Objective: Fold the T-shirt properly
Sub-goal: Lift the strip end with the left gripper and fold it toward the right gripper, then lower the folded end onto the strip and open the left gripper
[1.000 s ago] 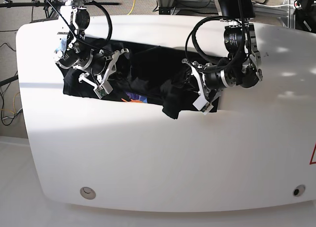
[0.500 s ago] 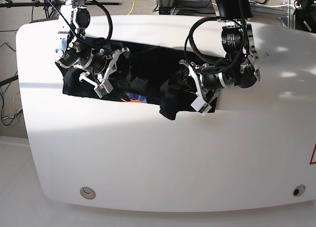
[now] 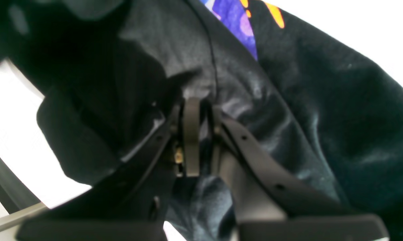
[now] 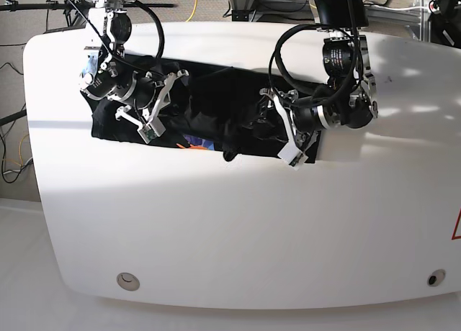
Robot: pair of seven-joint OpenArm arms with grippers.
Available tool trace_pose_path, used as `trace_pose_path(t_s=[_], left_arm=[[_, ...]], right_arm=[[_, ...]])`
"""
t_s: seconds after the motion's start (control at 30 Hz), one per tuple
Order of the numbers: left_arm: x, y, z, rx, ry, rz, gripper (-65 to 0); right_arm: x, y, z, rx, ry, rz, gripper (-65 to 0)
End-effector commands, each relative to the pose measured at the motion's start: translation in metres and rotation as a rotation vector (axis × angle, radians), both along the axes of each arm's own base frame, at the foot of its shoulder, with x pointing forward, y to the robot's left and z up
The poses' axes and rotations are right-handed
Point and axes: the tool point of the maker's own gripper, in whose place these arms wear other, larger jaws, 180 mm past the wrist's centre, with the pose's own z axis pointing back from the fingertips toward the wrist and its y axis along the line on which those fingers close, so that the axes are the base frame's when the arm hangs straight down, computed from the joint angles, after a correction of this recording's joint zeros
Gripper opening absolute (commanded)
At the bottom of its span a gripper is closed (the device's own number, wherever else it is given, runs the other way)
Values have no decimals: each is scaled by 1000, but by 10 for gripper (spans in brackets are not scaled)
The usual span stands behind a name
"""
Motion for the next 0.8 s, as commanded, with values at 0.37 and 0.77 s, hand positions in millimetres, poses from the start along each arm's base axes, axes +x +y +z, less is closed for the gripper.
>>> trace_pose_path(t_s=[0.37, 0.77], left_arm=[[4, -24, 20, -65, -53, -50, -272], [9, -24, 25, -99, -68, -46, -218]], right_arm=[[8, 1, 10, 11, -42, 7, -611], [7, 1, 10, 8, -38, 5, -610]])
